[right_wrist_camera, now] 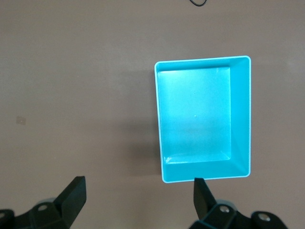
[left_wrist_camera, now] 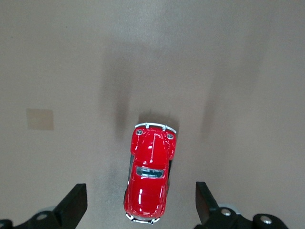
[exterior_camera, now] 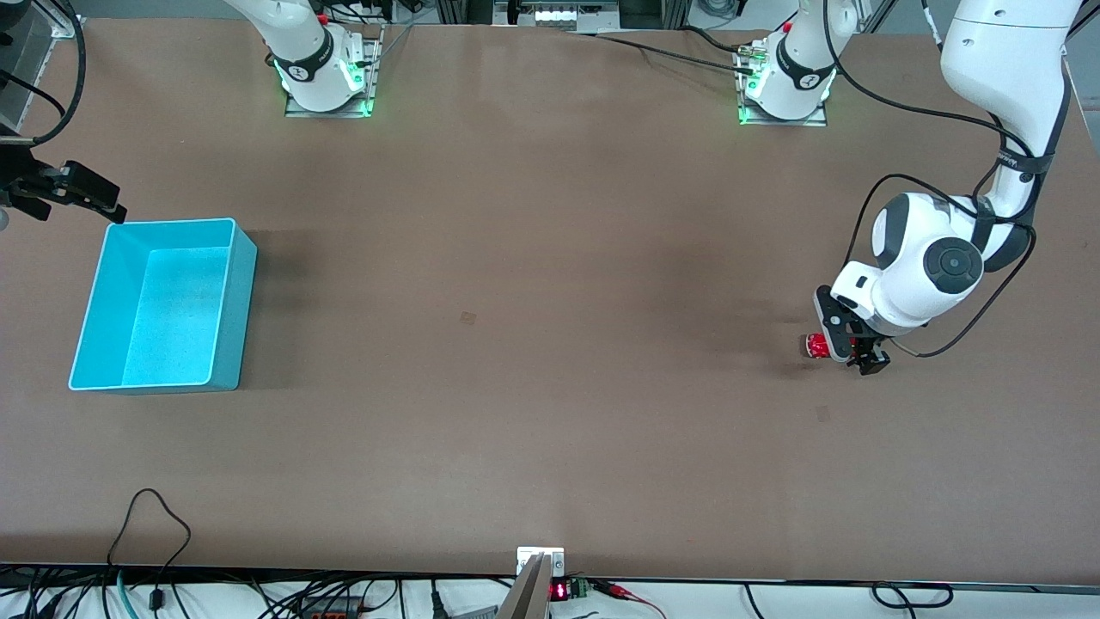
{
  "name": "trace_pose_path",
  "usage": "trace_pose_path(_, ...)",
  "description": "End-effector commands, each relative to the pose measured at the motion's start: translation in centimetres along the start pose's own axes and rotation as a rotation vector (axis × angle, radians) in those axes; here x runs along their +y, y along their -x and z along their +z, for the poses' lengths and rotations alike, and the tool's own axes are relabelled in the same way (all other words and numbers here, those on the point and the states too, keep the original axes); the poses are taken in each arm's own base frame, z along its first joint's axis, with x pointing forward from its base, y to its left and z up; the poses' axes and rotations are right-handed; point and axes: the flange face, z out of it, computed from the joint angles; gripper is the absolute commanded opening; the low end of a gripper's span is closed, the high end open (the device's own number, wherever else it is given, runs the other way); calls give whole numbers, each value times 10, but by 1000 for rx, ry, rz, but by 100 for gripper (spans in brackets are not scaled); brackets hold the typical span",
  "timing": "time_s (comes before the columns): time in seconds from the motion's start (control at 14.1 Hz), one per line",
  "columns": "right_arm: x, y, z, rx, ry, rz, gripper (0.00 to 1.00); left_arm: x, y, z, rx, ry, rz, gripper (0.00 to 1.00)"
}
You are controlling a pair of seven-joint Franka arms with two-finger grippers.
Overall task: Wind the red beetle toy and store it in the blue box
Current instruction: 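Lower the left gripper and grasp the red toy car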
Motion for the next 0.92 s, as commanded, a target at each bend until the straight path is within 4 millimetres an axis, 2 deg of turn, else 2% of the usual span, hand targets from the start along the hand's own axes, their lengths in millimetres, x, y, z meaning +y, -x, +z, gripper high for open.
trace_pose_path(0.0,1,1,-2,4,-16,-3,100,-5,-2,-3,-4,-8,27,100)
trace_pose_path(0.42,1,1,-2,1,-16,-3,100,-4,-3,0,-5,-2,31,100)
trace_pose_path(0.71,1,1,-2,1,-16,-3,100,2,3,17,-11,37,25,100)
trace_pose_path(0.78,1,1,-2,1,-16,-3,100,5,6,32,-13,60,22,100)
trace_pose_path(0.85,1,1,-2,3,-16,-3,100,3,18,41,-9,67,20,100)
